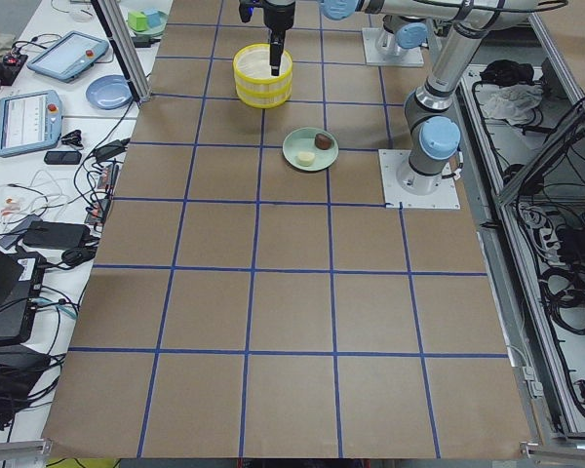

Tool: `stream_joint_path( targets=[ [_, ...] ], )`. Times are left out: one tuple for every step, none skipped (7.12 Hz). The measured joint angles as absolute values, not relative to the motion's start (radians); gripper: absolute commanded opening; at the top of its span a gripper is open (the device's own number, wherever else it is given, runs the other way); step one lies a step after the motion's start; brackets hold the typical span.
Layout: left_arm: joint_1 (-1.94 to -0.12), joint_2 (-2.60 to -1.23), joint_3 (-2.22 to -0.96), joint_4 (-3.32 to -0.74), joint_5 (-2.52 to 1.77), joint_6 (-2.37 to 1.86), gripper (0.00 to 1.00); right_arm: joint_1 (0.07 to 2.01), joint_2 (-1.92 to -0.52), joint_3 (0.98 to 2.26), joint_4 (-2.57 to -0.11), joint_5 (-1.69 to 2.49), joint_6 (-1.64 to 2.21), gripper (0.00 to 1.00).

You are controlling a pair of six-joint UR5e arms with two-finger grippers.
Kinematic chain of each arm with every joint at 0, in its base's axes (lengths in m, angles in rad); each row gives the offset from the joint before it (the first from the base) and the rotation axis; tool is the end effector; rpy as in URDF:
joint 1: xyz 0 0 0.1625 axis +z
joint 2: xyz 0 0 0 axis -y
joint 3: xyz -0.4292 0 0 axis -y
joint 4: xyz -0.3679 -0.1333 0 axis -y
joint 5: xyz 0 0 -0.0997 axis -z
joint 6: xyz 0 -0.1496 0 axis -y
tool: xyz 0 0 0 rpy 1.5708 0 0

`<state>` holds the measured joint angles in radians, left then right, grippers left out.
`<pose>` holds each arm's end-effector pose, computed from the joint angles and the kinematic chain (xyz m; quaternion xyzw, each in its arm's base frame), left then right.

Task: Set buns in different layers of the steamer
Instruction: 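Move the left gripper over the plate and lower toward the white bun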

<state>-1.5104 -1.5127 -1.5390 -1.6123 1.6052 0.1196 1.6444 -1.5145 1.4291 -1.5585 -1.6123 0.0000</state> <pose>-0.1009 -0.4552 0.4795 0.0292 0.9991 -0.0225 0.0193 0.1636 -0.4904 0.4806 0.0360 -0.9985 0.0373 0.0194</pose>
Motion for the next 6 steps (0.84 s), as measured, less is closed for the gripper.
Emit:
stream_joint_path(
  targets=[
    [-1.507,-1.511,-1.558,-1.611,1.605,0.12,1.0,1.644,-1.515,1.43,-1.559,-1.612,0.0,1.0],
    [-1.507,-1.514,-1.584,-1.607,1.605,0.122,1.0,1.644,-1.515,1.431,-1.559,-1.612,0.0,1.0],
    [-1.505,-1.52,-1.622,-1.601,1.604,0.123,1.0,1.644,-1.515,1.431,-1.559,-1.613,0.0,1.0],
    [-1.503,-1.528,-1.679,-1.581,1.603,0.125,1.0,1.644,-1.515,1.431,-1.559,-1.614,-0.003,1.0],
    [-1.501,-1.541,-1.737,-1.553,1.603,0.128,1.0,1.644,-1.515,1.431,-1.559,-1.616,-0.007,1.0],
    [-1.501,-1.565,-1.778,-1.536,1.603,0.131,1.0,1.644,-1.515,1.431,-1.559,-1.617,-0.008,1.0]
  ],
)
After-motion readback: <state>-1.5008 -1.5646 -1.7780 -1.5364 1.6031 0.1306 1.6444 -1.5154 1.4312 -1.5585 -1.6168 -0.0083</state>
